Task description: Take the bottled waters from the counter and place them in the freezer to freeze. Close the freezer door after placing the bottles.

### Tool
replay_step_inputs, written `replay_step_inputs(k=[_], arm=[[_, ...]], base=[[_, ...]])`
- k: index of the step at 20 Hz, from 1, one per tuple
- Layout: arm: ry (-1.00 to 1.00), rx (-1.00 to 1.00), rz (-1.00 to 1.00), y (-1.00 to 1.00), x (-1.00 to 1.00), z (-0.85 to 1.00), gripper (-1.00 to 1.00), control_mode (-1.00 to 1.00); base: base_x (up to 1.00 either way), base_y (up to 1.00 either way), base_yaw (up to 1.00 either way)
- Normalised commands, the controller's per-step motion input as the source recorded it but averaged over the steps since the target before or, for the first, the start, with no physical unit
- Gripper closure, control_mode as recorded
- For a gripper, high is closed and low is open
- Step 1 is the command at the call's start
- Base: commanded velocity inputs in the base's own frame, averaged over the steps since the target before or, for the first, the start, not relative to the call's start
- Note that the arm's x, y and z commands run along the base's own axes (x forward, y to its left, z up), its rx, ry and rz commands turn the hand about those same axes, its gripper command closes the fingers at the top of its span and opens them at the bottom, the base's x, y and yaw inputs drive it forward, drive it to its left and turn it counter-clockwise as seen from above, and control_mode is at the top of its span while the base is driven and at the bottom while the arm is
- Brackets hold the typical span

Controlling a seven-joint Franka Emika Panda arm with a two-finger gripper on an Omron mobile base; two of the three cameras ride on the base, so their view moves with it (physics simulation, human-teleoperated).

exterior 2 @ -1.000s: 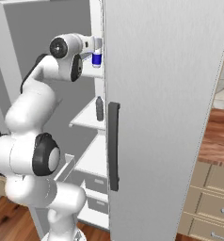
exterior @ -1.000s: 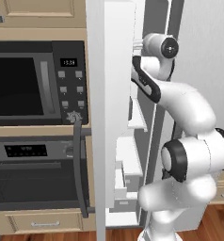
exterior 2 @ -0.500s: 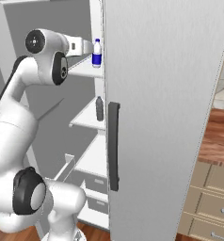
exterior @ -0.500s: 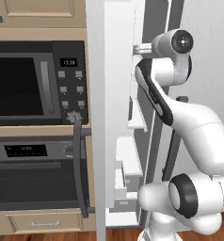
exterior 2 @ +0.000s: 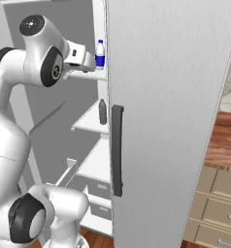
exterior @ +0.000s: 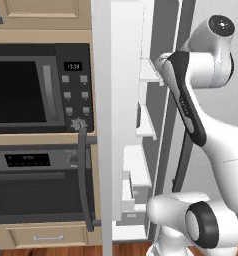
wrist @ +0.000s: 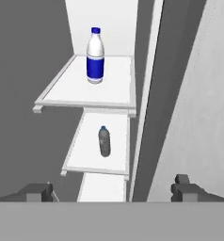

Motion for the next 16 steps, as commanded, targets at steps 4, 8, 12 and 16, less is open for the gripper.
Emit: replay_step_inputs(k=[4, 8, 12, 16], arm=[[0.33, 0.0, -0.09, 0.0, -0.75, -0.42, -1.0, -1.0], [0.31, 0.0, -0.12, 0.0, -0.8, -0.54, -1.0, -1.0], [0.16, 0.02, -0.07, 0.0, -0.58, -0.82, -1.0, -1.0], [0.13, 0.12, 0.0, -0.05, 0.0, -0.73, -1.0, -1.0]], base=[[0.0, 0.0, 0.0], [0.0, 0.0, 0.0], [0.0, 0.0, 0.0], [0.0, 0.0, 0.0]])
